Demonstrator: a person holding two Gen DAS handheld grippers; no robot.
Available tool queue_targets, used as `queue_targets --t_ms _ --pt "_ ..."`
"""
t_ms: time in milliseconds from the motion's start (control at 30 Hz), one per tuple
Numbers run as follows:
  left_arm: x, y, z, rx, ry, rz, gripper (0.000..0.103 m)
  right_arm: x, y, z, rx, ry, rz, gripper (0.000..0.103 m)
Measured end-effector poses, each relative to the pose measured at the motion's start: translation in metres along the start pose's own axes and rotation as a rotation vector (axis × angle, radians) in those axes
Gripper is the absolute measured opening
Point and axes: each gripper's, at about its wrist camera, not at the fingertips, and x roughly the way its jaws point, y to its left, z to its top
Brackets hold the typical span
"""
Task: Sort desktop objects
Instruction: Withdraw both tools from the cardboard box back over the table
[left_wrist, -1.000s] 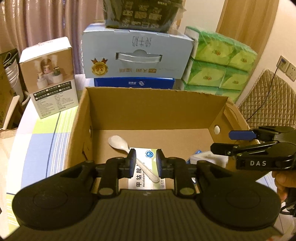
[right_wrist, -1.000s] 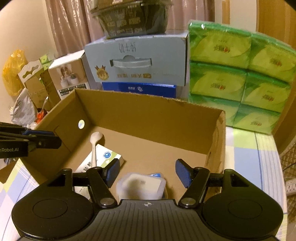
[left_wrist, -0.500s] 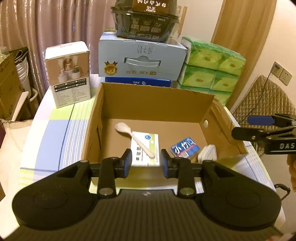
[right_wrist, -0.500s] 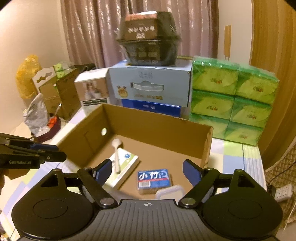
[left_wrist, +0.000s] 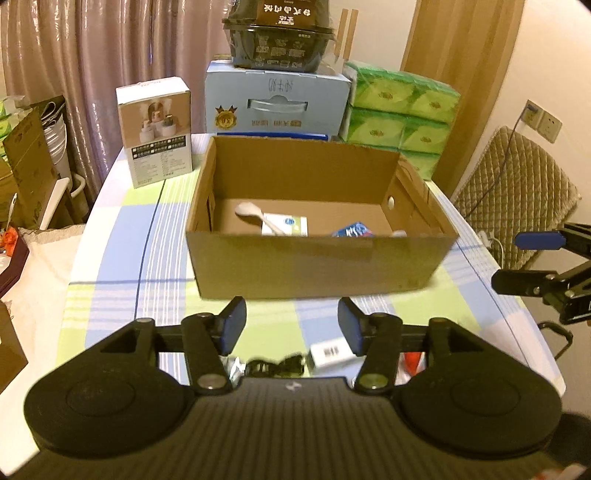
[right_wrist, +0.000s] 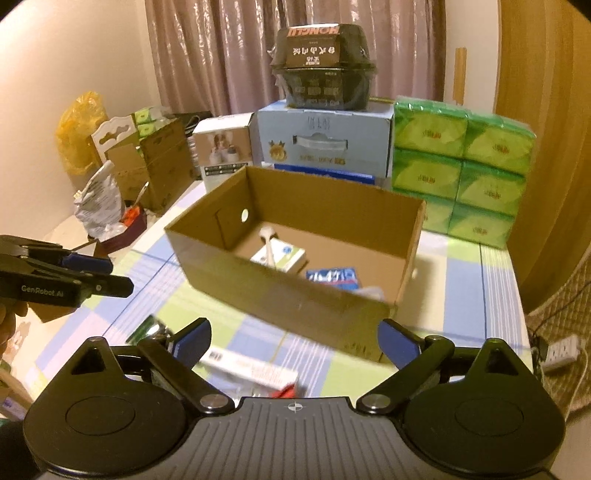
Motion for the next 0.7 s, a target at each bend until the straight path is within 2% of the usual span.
queue_targets --t_ms 100,233,467,700 --pt "-0.012 0.001 -0.017 -0.009 0.006 0.001 0.06 -0.009 0.005 -0.013 0.012 0.008 0.01 0.097" --pt "-0.024 0.002 -0.038 -0.027 0.021 0.0 0.063 -0.017 0.011 -0.028 0.026 0.022 0.022 0.099" --pt "-0.04 0.001 -0.066 -0.065 0.028 0.024 0.088 -0.027 0.014 -0.052 0.074 0.039 0.033 0.101" --pt "-0.038 -0.002 -0.089 -0.12 0.059 0.021 0.093 -0.025 0.004 -0.077 0.172 0.072 0.02 0.101"
